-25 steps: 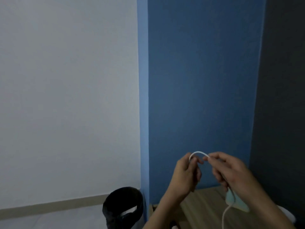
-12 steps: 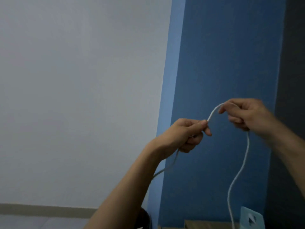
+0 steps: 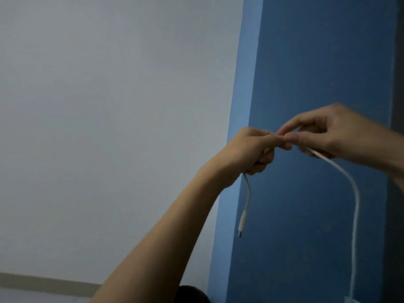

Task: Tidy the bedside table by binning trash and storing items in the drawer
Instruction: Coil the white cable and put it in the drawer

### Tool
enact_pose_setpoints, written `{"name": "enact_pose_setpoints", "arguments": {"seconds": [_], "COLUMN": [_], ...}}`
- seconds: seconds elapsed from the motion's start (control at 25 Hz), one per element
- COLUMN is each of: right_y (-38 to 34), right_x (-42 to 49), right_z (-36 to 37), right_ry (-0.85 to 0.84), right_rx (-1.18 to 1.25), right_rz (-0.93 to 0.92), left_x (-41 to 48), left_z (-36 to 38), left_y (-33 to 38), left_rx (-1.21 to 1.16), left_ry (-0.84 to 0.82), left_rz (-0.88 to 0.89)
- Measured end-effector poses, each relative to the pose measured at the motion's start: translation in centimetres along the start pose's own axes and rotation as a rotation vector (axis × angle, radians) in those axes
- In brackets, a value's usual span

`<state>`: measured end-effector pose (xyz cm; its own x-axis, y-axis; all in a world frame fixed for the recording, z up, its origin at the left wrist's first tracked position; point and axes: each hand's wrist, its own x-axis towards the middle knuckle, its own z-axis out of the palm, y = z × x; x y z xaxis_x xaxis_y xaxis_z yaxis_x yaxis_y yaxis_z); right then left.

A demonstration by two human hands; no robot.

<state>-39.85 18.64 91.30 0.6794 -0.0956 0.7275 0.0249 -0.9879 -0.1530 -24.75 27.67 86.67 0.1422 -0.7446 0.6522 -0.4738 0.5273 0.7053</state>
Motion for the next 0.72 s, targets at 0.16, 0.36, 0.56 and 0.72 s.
{"name": "enact_pose_setpoints", "arguments": {"seconds": [0.16,0.36,0.56,0.72], "right_y": [0.2,2.9,6.9,9.3], "right_x": [0.1,1.8,3.1,4.2], "right_z": [0.5,3.7,4.2,5.5], "right_ry": [-0.086,-0.291,-0.271,0.087], "right_rx": [-0.066,0.236,0.477,0.446], "right_rz": [0.002,0.119,0.066,0.012], "left_x": [-0.3,0.4,0.0,0.1], "left_z": [-0.3,-2.1,-4.0,-3.7], "left_y": [-1.1,-2.6,-5.0,-6.7], "left_rx": [-0.056,-0.111,-0.427,-0.551], "left_ry": [-0.018,-0.082,-0.396,-0.551], "left_rz": [-0.047,-0.069,-0.120,-0.124]}}
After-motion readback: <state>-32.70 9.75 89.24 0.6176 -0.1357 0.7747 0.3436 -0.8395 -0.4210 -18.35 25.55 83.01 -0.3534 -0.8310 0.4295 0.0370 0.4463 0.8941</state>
